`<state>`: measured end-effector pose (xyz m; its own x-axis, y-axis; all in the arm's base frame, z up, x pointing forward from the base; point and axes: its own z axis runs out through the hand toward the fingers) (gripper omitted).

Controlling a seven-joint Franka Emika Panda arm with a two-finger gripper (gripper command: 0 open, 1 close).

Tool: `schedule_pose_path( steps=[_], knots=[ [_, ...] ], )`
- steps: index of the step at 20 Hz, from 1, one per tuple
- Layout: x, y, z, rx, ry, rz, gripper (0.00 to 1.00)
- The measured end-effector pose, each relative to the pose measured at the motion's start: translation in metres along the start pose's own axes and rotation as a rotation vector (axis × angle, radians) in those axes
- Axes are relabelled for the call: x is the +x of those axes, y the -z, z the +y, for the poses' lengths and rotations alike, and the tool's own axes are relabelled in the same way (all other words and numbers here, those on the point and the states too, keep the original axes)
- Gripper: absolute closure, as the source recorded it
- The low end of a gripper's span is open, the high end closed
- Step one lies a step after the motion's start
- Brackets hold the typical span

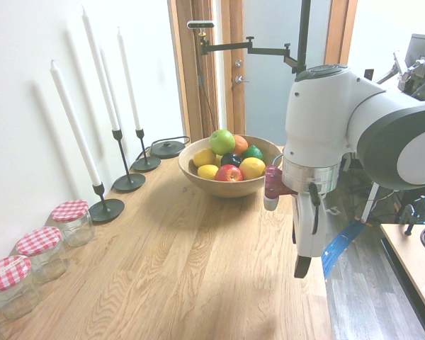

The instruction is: Take plum out of the basket

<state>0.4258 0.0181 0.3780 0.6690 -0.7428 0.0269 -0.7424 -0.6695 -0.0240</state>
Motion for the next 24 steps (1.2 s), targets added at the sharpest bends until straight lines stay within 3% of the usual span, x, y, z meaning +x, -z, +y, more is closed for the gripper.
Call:
schedule_pose_path(
  steps=[4,13,24],
  knots=[
    [0.002,0.004,-0.002,0.004,0.0,0.004,0.0],
    [0.048,0.082,-0.009,0.033,-0.028,0.048,0.0],
    [0.15,0.155,0.052,0.072,-0.091,0.069,0.0]
  ],
)
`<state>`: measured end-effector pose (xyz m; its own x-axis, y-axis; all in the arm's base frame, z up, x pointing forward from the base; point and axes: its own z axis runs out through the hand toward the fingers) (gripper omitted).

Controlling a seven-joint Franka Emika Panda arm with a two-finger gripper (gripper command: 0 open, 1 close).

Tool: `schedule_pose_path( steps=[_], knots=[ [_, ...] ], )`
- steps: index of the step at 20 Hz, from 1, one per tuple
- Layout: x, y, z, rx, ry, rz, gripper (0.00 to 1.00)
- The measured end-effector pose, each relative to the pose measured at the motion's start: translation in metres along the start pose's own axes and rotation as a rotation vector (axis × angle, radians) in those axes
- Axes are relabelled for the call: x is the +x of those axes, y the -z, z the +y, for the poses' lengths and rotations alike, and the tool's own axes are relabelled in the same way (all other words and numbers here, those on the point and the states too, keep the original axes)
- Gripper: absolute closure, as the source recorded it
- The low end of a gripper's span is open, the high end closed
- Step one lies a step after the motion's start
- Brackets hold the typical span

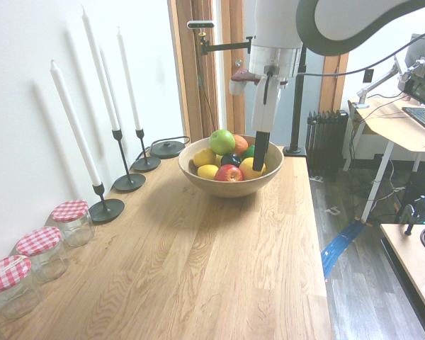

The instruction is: Take plum out of the basket

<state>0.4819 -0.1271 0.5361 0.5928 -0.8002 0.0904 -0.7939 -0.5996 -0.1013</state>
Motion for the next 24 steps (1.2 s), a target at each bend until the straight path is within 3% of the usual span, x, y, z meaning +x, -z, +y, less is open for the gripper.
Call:
schedule_pose_path(
  steps=[12,24],
  knots=[
    [0.123,0.004,0.069,-0.007,-0.061,-0.021,0.0],
    [0.198,-0.081,0.038,-0.055,-0.068,-0.098,0.0]
  ],
)
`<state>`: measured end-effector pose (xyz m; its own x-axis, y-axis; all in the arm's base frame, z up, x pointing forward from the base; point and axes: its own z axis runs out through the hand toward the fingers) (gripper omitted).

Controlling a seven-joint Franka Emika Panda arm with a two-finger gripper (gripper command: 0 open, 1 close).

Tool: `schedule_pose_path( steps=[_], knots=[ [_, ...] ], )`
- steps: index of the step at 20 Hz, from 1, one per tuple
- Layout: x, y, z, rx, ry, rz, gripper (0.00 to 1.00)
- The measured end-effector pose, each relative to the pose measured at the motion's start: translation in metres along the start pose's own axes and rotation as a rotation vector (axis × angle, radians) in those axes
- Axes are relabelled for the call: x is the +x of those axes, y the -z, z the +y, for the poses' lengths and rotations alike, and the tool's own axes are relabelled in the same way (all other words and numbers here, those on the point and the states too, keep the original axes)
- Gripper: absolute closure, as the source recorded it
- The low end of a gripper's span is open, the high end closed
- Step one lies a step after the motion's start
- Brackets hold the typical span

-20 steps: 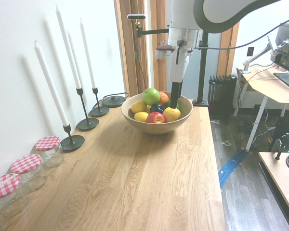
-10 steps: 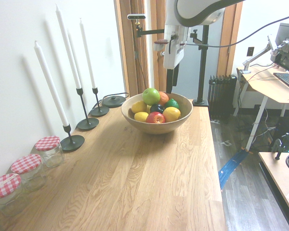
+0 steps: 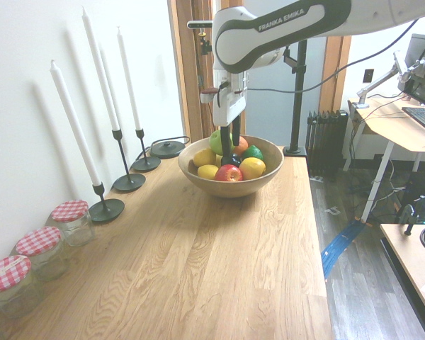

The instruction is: Take plum out of the basket

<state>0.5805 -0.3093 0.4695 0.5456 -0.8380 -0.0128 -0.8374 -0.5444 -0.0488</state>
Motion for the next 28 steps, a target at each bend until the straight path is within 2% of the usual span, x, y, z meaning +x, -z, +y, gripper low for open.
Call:
schedule_pose_path(
  steps=[9,26,27,28],
  knots=[
    [0.033,-0.011,0.017,0.018,-0.05,-0.023,0.0],
    [0.036,-0.042,0.017,0.005,-0.058,-0.049,0.0],
    [0.037,-0.043,0.018,0.007,-0.06,-0.048,1.0],
    [0.037,-0.043,0.018,0.011,-0.062,-0.048,1.0]
  ],
)
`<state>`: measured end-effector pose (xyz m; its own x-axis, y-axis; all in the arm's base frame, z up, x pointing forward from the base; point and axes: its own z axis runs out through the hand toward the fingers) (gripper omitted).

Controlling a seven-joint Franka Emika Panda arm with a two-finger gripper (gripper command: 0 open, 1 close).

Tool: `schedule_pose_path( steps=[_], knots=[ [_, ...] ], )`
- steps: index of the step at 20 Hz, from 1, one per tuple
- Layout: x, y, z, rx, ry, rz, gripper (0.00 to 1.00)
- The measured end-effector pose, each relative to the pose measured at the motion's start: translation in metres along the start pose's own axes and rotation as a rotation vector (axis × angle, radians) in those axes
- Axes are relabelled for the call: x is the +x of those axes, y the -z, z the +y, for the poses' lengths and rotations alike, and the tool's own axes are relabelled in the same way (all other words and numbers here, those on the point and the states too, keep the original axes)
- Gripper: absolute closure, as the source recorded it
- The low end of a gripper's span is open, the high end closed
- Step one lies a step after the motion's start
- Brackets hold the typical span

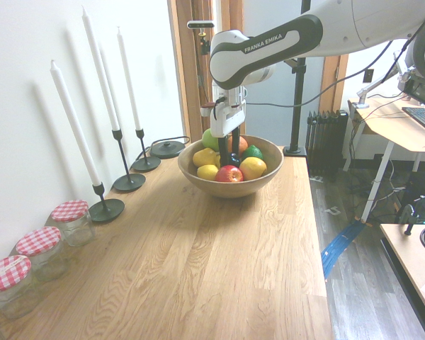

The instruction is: Take plum out of the basket

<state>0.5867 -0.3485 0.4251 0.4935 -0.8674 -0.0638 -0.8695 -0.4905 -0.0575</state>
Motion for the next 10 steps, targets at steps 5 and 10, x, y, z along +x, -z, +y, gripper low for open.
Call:
schedule_pose_path(
  steps=[5,10],
  knots=[
    [0.0004,-0.0009,0.002,0.014,-0.009,0.0,1.0],
    [0.0003,-0.0019,0.0038,0.019,-0.011,-0.001,1.0]
  ],
)
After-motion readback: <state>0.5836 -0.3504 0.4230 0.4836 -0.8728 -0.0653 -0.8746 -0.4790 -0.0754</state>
